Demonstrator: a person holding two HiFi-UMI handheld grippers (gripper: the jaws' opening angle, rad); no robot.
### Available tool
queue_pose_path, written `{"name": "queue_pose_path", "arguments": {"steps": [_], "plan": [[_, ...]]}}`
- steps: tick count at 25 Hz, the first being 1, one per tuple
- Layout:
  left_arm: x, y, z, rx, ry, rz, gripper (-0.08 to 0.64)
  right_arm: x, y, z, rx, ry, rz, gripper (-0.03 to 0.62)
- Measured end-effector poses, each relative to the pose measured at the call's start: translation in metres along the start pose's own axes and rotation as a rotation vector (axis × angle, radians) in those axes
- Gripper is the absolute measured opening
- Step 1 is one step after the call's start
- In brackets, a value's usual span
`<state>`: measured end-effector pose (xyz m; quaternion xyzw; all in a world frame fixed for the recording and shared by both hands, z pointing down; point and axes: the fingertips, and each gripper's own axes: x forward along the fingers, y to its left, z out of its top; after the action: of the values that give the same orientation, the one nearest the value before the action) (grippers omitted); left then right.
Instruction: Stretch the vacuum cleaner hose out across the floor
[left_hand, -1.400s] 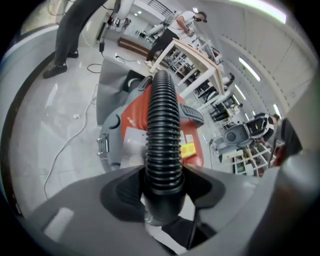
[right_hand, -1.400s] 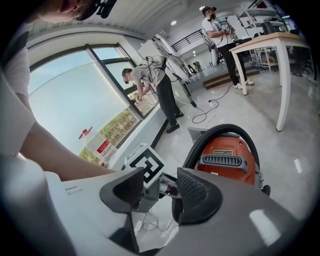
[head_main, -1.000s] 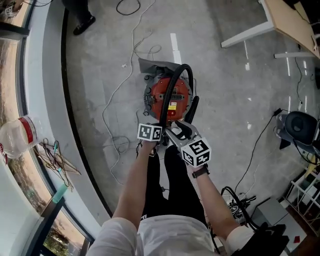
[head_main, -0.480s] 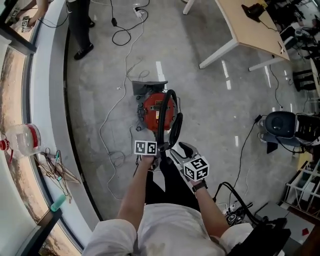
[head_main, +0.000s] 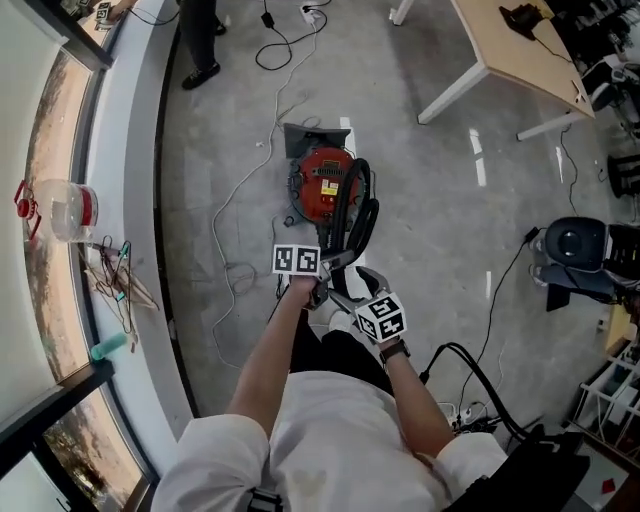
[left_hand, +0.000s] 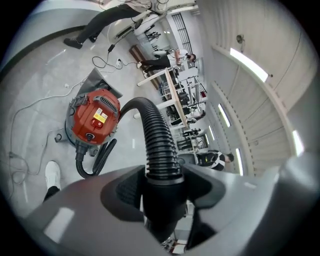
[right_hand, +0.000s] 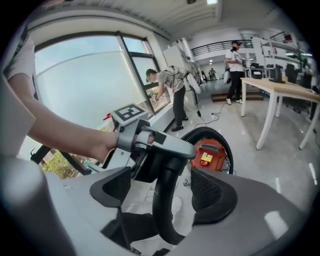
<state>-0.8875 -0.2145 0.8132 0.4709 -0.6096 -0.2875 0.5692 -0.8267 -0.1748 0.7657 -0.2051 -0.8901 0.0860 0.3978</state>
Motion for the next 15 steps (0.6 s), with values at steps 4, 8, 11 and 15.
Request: {"name": "queue_pose_path", "arguments": {"steps": [4,8,11,15], "plan": [[0.001,-0.035,-0.029,0.041,-0.025,-0.012,0.229,-0.035,0.002,-0.042,-0.004,-0.020,-0.021,0.382],[0.002,-0.095,-0.075,0.045,-0.054,-0.064,0.229,-0.078,0.019,-0.074,0.017,-0.047,-0.026,0.380],[0.004,-0.139,-0.113,0.019,-0.066,-0.122,0.229,-0.104,0.037,-0.099,0.007,-0.038,-0.036,0.370],[-0.005,-0.176,-0.154,0.043,-0.056,-0.170,0.229,-0.128,0.064,-0.119,0.012,-0.073,-0.043,0.347]]}}
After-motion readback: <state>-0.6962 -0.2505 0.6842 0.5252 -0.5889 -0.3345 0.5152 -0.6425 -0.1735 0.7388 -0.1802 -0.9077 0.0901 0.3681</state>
